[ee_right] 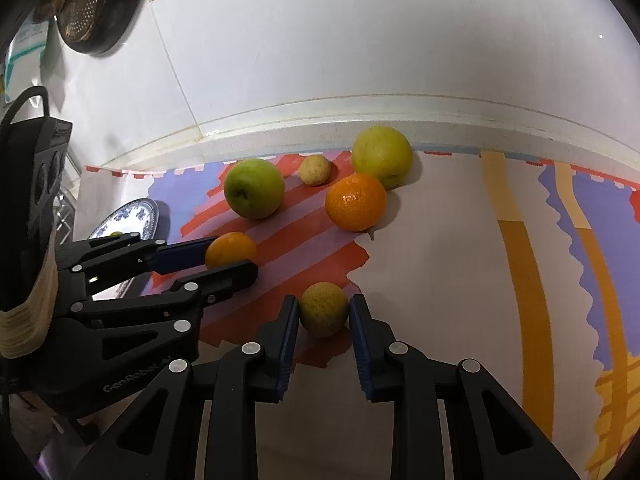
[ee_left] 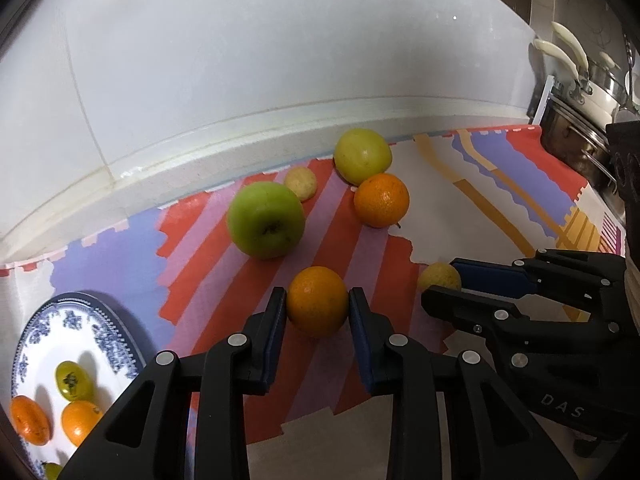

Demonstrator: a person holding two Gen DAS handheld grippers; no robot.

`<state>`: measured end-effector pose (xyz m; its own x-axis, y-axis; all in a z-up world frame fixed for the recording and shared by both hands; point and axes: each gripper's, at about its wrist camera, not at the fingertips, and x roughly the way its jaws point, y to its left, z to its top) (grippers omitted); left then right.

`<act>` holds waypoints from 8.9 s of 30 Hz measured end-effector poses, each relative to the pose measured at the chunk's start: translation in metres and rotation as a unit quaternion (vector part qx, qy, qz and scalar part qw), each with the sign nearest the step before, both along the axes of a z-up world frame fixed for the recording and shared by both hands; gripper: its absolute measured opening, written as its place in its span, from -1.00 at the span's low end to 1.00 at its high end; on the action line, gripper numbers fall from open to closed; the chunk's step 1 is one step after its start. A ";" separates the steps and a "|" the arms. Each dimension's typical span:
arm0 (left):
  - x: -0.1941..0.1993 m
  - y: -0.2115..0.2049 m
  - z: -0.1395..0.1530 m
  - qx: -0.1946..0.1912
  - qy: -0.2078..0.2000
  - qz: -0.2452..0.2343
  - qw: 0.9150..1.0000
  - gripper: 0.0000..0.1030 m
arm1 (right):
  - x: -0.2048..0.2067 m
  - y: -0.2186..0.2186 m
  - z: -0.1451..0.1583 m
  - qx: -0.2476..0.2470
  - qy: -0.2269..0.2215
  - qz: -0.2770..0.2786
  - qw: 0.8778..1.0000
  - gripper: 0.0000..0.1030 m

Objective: Organize fruits
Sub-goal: 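Grasp an orange with left gripper while right gripper grasps a small yellow fruit, then carry the orange with left tool and yellow fruit with right tool over the plate, then open left gripper to drop the orange while right gripper releases the yellow fruit, then withdraw both tools from the plate toward the green apple and mandarin, then grasp the green apple with left gripper while right gripper grasps a mandarin, then carry the green apple and the mandarin over the plate with both tools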

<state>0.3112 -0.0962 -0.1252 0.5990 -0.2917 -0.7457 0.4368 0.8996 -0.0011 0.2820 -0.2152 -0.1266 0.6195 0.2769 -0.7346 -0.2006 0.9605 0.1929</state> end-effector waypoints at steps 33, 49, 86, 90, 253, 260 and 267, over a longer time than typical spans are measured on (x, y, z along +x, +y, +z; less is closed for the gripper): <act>-0.087 0.071 0.100 -0.048 -0.099 0.090 0.990 -0.39 | -0.057 0.047 0.099 0.014 -0.108 0.062 0.992 -0.47; -0.143 0.136 0.122 -0.040 -0.123 0.157 0.979 -0.39 | -0.092 0.105 0.120 0.021 -0.129 0.111 0.985 -0.47; -0.098 0.270 0.028 -0.016 -0.017 0.154 0.988 -0.39 | -0.050 0.249 0.034 -0.019 -0.020 0.125 0.992 -0.47; -0.086 0.270 0.017 -0.018 -0.006 0.149 0.989 -0.39 | -0.039 0.251 0.023 -0.028 -0.009 0.120 0.992 -0.47; -0.029 0.050 0.083 -0.019 -0.077 0.105 0.991 -0.03 | -0.012 0.014 0.078 -0.009 -0.095 0.038 0.995 -0.20; -0.057 0.075 0.100 -0.028 -0.093 0.125 0.987 -0.02 | -0.034 0.039 0.095 -0.007 -0.109 0.062 0.992 -0.20; -0.081 0.101 0.110 -0.026 -0.103 0.145 0.984 -0.03 | -0.052 0.065 0.104 -0.005 -0.114 0.084 0.990 -0.20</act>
<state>0.2299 0.0047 -0.0157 0.7993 -0.1204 -0.5887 0.1567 0.9876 0.0108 0.2302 -0.1505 -0.0225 0.7150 0.3846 -0.5838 -0.3957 0.9111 0.1155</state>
